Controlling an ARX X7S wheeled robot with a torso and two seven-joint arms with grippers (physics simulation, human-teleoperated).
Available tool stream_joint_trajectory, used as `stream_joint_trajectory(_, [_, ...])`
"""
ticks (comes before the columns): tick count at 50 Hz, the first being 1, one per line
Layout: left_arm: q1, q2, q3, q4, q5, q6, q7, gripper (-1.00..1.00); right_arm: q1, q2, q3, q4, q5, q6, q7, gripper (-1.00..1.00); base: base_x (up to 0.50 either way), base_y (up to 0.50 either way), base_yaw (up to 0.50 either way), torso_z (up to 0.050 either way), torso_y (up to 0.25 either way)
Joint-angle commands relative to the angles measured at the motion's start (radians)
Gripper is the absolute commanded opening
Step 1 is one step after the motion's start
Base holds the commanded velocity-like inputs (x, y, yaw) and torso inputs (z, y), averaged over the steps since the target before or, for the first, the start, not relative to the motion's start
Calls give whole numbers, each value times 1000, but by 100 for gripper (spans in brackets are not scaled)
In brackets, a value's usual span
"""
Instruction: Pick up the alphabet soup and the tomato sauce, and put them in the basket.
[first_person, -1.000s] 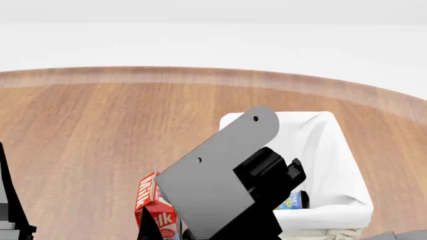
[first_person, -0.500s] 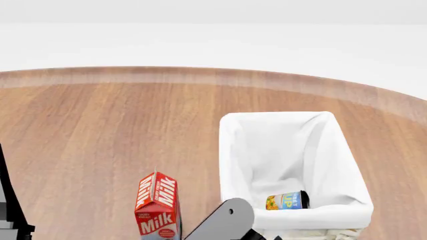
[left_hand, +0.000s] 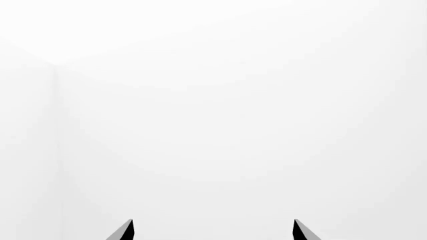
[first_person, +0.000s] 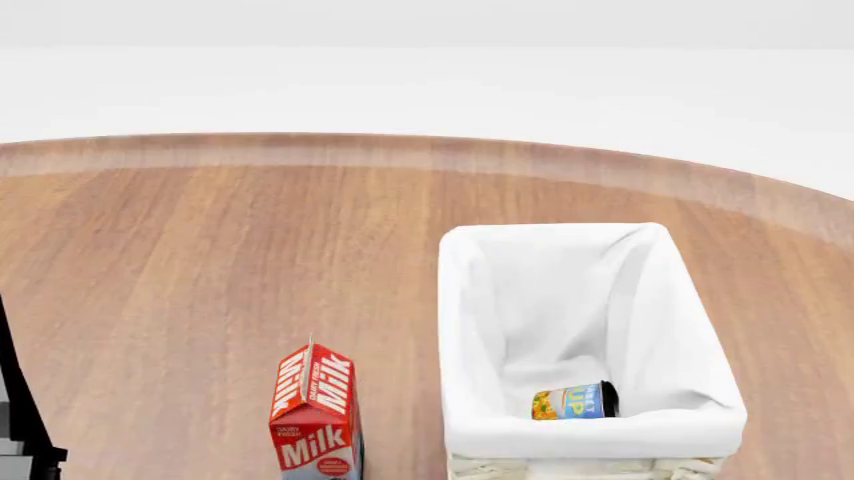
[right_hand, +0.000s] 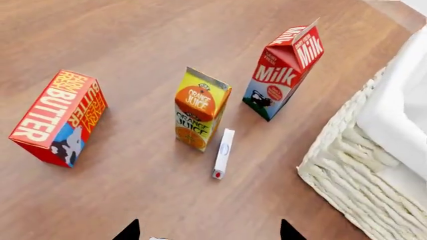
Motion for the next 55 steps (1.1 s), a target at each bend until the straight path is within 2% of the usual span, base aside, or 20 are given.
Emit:
stream_joint_trajectory(1, [-2, -3, 1, 6, -2, -5, -4, 100, -108, 26, -42, 18, -57, 8, -35, 100, 0, 0, 0, 0, 0])
stream_joint_trajectory(6, [2, -2, 5, 1, 2, 2, -6, 100, -142, 31, -51, 11, -90, 9, -50, 100, 0, 0, 0, 0, 0])
stream_joint_trajectory(8, [0, -2, 11, 1, 5, 0, -7, 100, -111, 31, -52, 8, -32, 3, -17, 100, 0, 0, 0, 0, 0])
stream_joint_trajectory(11, [-2, -2, 10, -1, 3, 0, -7, 100, -148, 33, -56, 18, -88, 5, -45, 100, 0, 0, 0, 0, 0])
stream_joint_trajectory(12, [-1, -2, 10, 0, 2, 1, -7, 100, -120, 35, -57, 12, -36, 2, -17, 100, 0, 0, 0, 0, 0])
stream_joint_trajectory(15, [3, -3, 9, -4, 2, 5, -8, 100, -151, 36, -61, 10, -73, -4, -29, 100, 0, 0, 0, 0, 0])
stream_joint_trajectory(16, [3, -3, 9, -3, 2, 5, -8, 100, -123, 36, -63, -2, -14, -11, 6, 100, 0, 0, 0, 0, 0])
stream_joint_trajectory(29, [0, -7, 7, 2, -3, 2, -11, 100, -169, -24, -96, 14, -134, 17, -10, 100, 0, 0, 0, 0, 0])
stream_joint_trajectory(34, [-2, -7, 12, 0, -2, 4, -11, 100, -129, -58, -112, 24, -101, 30, 48, 100, 0, 0, 0, 0, 0])
stream_joint_trajectory(38, [0, -9, 9, -1, -4, 7, -11, 100, -170, -73, -123, 43, -187, 36, 5, 100, 0, 0, 0, 0, 0])
stream_joint_trajectory(46, [5, -11, 8, -2, -4, 14, -15, 100, -156, -102, -134, 52, -166, 37, 33, 100, 0, 0, 0, 0, 0])
stream_joint_trajectory(48, [8, -11, 5, -3, -6, 17, -15, 100, -195, -102, -138, 66, -250, 30, -23, 100, 0, 0, 0, 0, 0])
stream_joint_trajectory(55, [10, -12, 9, -6, -5, 22, -17, 100, -219, -111, -150, 82, -279, 23, -42, 100, 0, 0, 0, 0, 0])
